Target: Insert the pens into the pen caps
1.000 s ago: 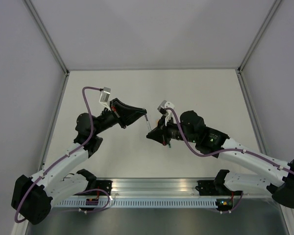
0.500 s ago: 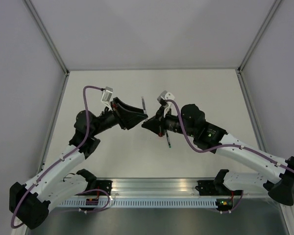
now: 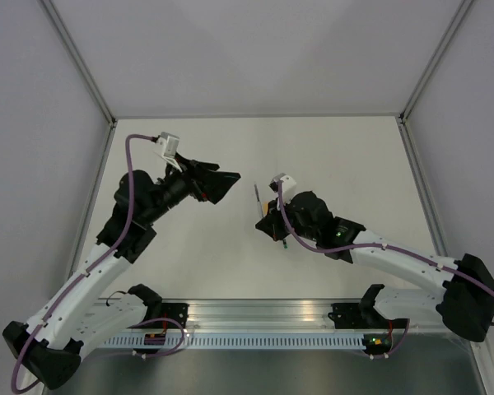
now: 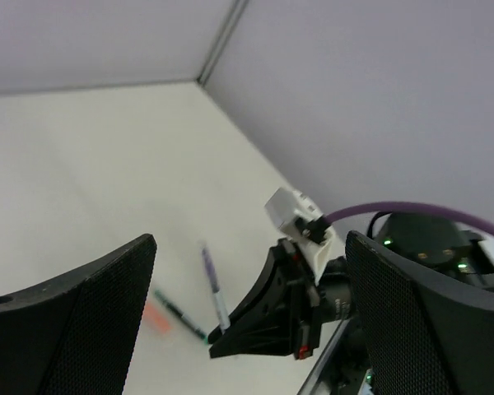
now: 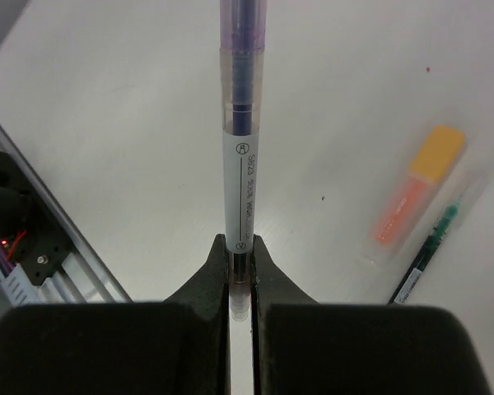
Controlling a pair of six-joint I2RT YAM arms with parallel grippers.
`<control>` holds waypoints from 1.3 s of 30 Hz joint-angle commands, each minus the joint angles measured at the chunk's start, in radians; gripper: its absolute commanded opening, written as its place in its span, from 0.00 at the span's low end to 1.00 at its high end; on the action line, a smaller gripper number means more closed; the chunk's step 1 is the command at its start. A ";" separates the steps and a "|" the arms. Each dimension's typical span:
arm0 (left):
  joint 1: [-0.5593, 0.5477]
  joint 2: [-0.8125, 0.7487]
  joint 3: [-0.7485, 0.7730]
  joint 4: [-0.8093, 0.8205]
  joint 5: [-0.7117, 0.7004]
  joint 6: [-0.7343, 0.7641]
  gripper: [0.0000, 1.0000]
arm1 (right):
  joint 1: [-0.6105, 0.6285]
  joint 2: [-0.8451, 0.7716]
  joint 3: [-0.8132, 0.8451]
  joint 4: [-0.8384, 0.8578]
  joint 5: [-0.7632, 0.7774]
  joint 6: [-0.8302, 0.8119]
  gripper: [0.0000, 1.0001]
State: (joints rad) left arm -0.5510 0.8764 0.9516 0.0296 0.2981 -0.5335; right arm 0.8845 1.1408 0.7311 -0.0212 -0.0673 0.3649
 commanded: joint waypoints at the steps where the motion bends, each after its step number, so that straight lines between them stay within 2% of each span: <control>1: 0.003 0.007 -0.177 -0.079 -0.190 0.038 1.00 | -0.004 0.138 0.028 -0.014 0.060 0.110 0.00; 5: 0.005 0.004 -0.325 -0.030 -0.353 0.055 1.00 | -0.002 0.296 0.039 0.012 0.061 0.212 0.00; 9: 0.006 -0.049 -0.450 0.067 -0.430 0.072 1.00 | -0.002 0.362 0.053 0.021 0.090 0.282 0.01; 11: 0.008 -0.065 -0.461 0.064 -0.436 0.075 1.00 | -0.002 0.372 0.031 0.067 0.103 0.311 0.04; 15: 0.006 -0.111 -0.488 0.061 -0.447 0.066 1.00 | -0.001 0.425 0.056 0.024 0.152 0.370 0.12; 23: 0.006 -0.212 -0.508 0.038 -0.485 0.081 1.00 | 0.024 0.500 0.050 -0.009 0.218 0.424 0.13; 30: 0.006 -0.237 -0.501 0.015 -0.485 0.089 1.00 | 0.045 0.571 0.100 -0.104 0.296 0.445 0.24; 39: 0.006 -0.315 -0.513 0.003 -0.501 0.093 1.00 | 0.053 0.594 0.125 -0.178 0.380 0.462 0.27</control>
State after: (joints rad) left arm -0.5457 0.5713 0.4488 0.0269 -0.1818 -0.4721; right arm 0.9386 1.7031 0.8597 -0.0780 0.2443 0.8127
